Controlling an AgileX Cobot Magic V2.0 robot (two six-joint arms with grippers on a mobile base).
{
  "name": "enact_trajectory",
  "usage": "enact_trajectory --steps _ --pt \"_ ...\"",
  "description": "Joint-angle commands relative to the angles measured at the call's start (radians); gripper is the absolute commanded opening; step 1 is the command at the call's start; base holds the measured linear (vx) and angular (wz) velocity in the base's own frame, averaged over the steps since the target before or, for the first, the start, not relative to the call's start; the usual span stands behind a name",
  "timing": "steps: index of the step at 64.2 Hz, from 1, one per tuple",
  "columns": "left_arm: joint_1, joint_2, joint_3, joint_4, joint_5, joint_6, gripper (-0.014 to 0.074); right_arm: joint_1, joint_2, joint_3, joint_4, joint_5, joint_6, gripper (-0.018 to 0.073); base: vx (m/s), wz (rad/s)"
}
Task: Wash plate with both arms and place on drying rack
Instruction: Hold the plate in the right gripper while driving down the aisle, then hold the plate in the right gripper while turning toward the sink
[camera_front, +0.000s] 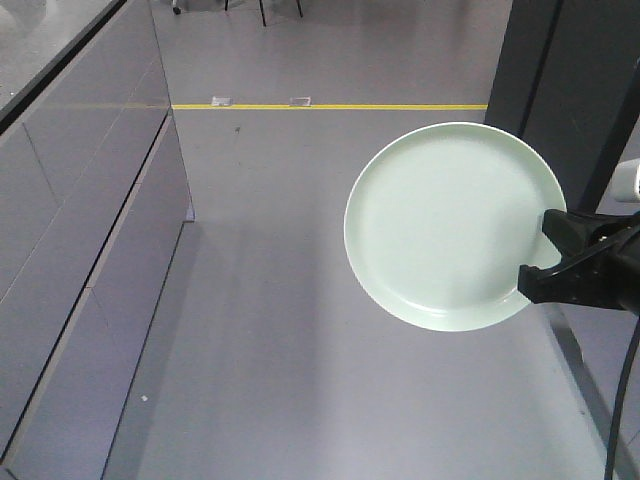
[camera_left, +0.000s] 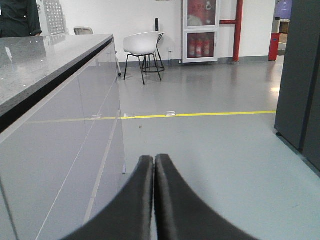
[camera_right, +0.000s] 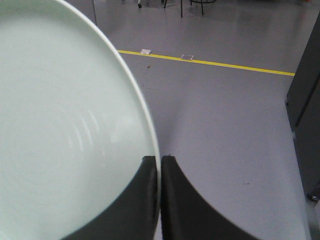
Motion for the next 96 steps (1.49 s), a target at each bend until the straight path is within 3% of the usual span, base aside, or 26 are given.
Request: enact_trajectory --steps 1,55,96 --pt "-0.006 -0.013 0.015 -0.008 -0.069 -0.011 -0.0006 -0.005 -0.014 -0.030 -0.006 -0.081 -0.007 -0.0010 0.19 0.00" --pt "-0.006 -0.013 0.015 -0.008 -0.069 -0.011 -0.0006 -0.005 -0.014 -0.030 -0.006 -0.081 -0.007 -0.0010 0.18 -0.01" --pt "-0.006 -0.013 0.015 -0.008 -0.069 -0.011 -0.0006 -0.005 -0.014 -0.030 -0.006 -0.081 -0.007 -0.0010 0.14 -0.34"
